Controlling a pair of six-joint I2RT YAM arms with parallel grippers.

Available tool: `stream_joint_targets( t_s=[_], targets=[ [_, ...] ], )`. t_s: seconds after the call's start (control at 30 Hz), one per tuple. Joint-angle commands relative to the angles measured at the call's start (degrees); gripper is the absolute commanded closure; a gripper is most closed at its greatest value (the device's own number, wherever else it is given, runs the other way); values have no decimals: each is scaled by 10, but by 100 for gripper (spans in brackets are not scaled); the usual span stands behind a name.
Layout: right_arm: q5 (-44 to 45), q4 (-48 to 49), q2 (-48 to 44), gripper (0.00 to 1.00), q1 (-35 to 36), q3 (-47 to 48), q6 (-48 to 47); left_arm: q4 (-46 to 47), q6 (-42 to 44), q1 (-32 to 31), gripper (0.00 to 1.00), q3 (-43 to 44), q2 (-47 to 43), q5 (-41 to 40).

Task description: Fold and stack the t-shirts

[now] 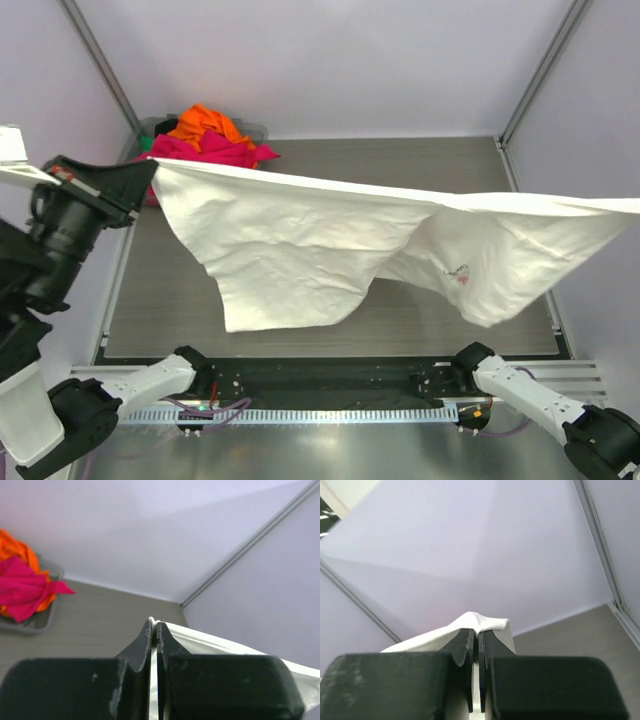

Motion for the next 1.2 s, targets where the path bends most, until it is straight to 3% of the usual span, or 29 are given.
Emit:
stream_joint_targets(
  t_s=[0.0,0.23,0.37,0.47,0.53,0.57,0.67,0.73,0.77,0.8,0.83,0.87,0.9,0.97,1.0,1.17],
  targets=[
    [-11,82,33,99,1,60,-106,10,40,1,100,73,36,14],
    [25,133,115,99,2,166,-195,45,73,1,100,183,120,41],
    [127,134,188,99,11,139,-246,58,76,1,100,167,167,22],
    [284,177,265,99,38,87,-326,63,82,9,100,140,232,-23],
    [311,225,310,99,37,45,-368,54,64,47,100,133,271,13],
    [297,254,360,99,3,38,-378,44,24,104,100,120,290,43],
    [213,246,452,99,-80,34,-297,49,-10,178,100,62,369,95],
    [134,172,575,99,-165,75,-237,45,-22,203,100,43,449,119],
    [109,125,634,58,-183,121,-184,20,-33,227,98,52,485,157],
    [84,93,704,22,-205,173,-159,1,-36,235,94,65,514,173],
    [36,83,716,1,-210,162,-138,-30,-32,240,82,77,559,184],
    [23,77,721,0,-213,152,-124,-40,-27,242,64,89,570,186],
    [19,71,718,0,-212,123,-95,-47,-17,242,35,87,574,178],
    [-27,76,694,0,-210,69,-72,-16,-17,242,16,15,533,168],
    [-43,89,674,0,-210,-7,-57,5,-20,242,3,-19,508,160],
    [-116,149,549,0,-211,-210,-24,67,-25,241,0,-179,394,160]
  ],
)
